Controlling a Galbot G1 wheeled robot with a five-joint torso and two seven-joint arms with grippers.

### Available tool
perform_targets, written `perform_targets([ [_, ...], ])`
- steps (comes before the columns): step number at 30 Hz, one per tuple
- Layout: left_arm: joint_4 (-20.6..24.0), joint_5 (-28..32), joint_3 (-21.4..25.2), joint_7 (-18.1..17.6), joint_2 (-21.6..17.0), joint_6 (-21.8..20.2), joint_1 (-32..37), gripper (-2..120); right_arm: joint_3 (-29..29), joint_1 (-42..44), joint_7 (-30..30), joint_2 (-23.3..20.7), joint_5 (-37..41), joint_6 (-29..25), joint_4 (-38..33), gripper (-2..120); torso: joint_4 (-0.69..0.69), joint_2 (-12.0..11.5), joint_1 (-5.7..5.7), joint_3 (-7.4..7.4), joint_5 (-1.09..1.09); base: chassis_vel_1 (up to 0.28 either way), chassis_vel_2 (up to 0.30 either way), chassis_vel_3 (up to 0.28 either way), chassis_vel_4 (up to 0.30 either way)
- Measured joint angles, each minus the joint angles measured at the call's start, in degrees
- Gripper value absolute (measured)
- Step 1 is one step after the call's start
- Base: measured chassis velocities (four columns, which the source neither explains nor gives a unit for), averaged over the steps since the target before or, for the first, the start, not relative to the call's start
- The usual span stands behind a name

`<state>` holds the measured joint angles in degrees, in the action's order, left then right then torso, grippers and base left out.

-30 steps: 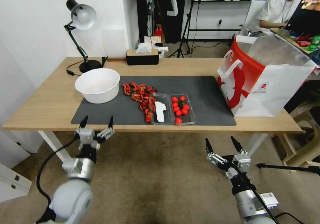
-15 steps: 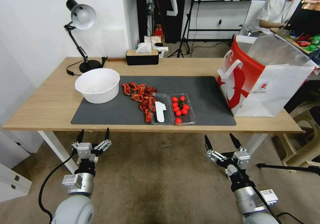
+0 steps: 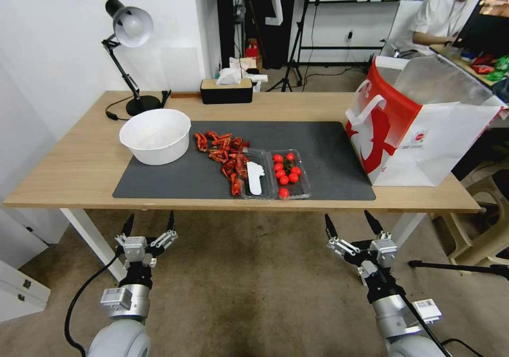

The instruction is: Pick up the trash from the table and place it into the takeout bag.

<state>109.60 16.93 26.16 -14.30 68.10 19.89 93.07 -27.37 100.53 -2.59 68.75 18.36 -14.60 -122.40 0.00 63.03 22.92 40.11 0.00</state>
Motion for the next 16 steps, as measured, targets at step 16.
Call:
perform_targets([
  [16,0.1,0.1,-0.1,0.0,-0.1,-0.1,0.0,100,0.0,0.0,0.0,0.1,-0.1,0.0,0.0,100,0.0,0.0,0.0,0.0,0.0,0.0,0.0,0.0,0.0],
])
